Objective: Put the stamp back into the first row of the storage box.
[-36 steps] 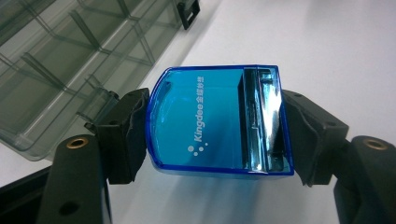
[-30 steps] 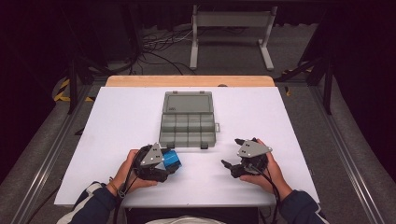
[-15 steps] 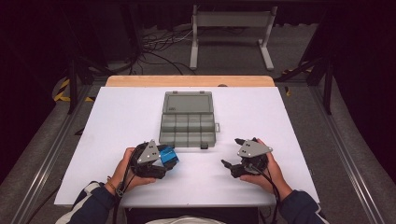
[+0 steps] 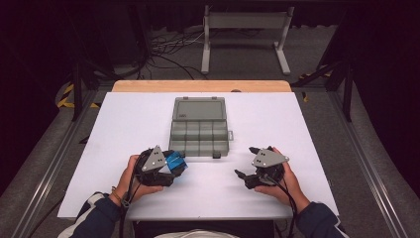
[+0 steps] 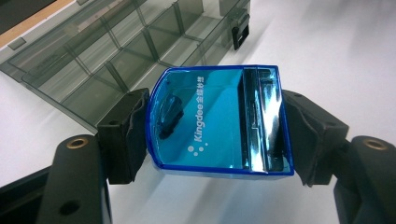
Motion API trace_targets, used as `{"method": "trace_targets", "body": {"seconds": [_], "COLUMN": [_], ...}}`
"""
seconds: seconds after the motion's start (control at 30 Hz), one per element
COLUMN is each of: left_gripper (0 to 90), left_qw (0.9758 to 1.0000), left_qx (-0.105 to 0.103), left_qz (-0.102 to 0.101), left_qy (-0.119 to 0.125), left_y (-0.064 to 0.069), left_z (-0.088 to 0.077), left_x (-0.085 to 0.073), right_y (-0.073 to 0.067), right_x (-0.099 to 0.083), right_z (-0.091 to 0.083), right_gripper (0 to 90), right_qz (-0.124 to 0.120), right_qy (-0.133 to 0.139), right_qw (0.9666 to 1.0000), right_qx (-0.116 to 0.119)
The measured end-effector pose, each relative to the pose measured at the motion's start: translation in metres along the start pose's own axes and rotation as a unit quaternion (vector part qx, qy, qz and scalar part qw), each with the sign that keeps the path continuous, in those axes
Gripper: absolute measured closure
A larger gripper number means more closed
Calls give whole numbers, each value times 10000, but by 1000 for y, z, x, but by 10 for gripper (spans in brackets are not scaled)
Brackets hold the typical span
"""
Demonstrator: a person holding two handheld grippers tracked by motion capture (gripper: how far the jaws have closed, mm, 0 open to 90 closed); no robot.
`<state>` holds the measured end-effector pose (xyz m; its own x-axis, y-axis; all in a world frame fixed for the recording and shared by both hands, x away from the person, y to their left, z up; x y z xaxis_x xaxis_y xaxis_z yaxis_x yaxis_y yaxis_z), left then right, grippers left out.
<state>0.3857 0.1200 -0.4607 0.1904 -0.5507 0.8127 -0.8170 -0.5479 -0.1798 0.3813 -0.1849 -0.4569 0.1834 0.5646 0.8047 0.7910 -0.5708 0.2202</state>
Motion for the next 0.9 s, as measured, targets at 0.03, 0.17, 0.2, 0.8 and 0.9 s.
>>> {"method": "trace_targets", "body": {"seconds": [0.03, 0.17, 0.2, 0.8, 0.9], "left_gripper": [309, 309, 309, 309, 309], "left_qw": [10000, 10000, 10000, 9992, 9986], "left_qx": [5, 53, 58, 321, 379], "left_qz": [-5, -3, -33, -210, -324], "left_qy": [4, 11, 18, 139, 179], "left_y": [0, -3, -3, -14, -15], "left_z": [0, -1, -2, -7, -6], "left_x": [0, 0, 0, 1, 1], "right_y": [0, 0, 0, 0, 0], "right_x": [0, 0, 0, 0, 0], "right_z": [0, 0, 0, 0, 0], "right_gripper": [132, 132, 131, 130, 130], "right_qz": [1, -3, -4, -6, 0], "right_qy": [2, -6, -3, -10, -13], "right_qw": [10000, 10000, 10000, 10000, 10000], "right_qx": [0, -4, -4, -2, -8]}}
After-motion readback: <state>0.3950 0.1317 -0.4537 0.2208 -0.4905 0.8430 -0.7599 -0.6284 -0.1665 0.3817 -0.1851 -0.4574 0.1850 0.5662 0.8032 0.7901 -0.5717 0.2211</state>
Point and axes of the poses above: each handheld gripper's, and its own axes: z roughly forward along the jaws, x roughly out of its top, y roughly to its right, the point moved 5 cm from there along z, roughly forward along the jaws, and after that the axes turned 3 degrees about x, right-handed, at the moved point
